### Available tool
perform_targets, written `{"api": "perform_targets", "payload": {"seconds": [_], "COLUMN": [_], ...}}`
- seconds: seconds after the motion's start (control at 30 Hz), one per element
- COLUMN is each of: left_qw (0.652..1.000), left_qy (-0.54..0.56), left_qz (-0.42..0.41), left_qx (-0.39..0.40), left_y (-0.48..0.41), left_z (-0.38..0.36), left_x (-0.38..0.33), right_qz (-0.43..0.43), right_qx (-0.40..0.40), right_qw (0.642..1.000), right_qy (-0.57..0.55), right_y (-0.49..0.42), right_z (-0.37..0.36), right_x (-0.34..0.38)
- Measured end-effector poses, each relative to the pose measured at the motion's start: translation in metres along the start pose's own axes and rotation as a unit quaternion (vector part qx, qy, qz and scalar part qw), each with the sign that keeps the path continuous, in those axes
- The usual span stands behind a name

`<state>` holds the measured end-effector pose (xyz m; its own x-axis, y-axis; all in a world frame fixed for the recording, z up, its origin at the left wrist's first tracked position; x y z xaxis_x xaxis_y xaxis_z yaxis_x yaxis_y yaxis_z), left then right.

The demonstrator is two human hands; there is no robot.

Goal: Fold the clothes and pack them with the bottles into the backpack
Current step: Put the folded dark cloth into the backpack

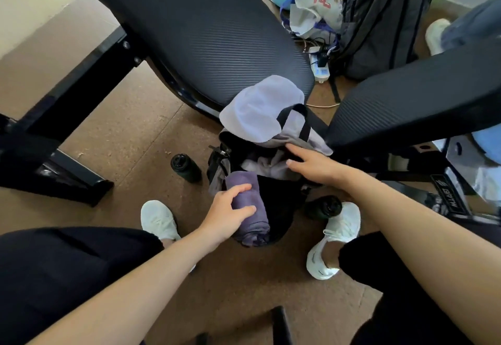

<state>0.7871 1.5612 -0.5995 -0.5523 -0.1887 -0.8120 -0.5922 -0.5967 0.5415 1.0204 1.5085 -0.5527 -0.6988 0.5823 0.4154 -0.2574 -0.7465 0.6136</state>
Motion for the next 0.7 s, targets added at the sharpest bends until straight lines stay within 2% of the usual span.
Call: {"api": "perform_targets", "payload": {"seconds": [0.2, 0.33, 0.47, 0.63, 0.7], "left_qw": [0.995, 0.983, 0.952, 0.968, 0.966], "left_qy": [0.077, 0.135, 0.198, 0.041, 0.016], "left_qz": [0.069, 0.064, 0.132, 0.195, 0.228], "left_qx": [-0.007, -0.108, -0.194, -0.152, -0.123], "left_y": [-0.068, -0.115, -0.160, -0.202, -0.206], "left_z": [-0.052, -0.072, -0.067, -0.043, -0.033], "left_x": [0.014, 0.010, 0.038, 0.063, 0.054], "right_qz": [-0.004, -0.024, -0.022, -0.021, -0.016], "right_qx": [-0.027, -0.022, -0.017, 0.005, 0.007], "right_qw": [0.990, 0.978, 0.979, 0.980, 0.982], "right_qy": [-0.142, -0.207, -0.204, -0.199, -0.190], "right_y": [-0.023, -0.031, -0.034, -0.035, -0.036], "right_z": [0.033, 0.037, 0.033, 0.027, 0.026], "right_x": [-0.005, -0.008, -0.011, -0.012, -0.013]}}
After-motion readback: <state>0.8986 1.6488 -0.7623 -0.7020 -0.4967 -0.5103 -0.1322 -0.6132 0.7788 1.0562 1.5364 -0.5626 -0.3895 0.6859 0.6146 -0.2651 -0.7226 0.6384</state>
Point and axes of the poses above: each hand's wrist, its own y-axis away from the middle knuckle, its own z-axis out of the back of the hand, x = y × z, the point moved 6 cm from there along -y, towards the middle knuckle, and after that the axes turned 10 degrees about y, right-handed, at the moved point
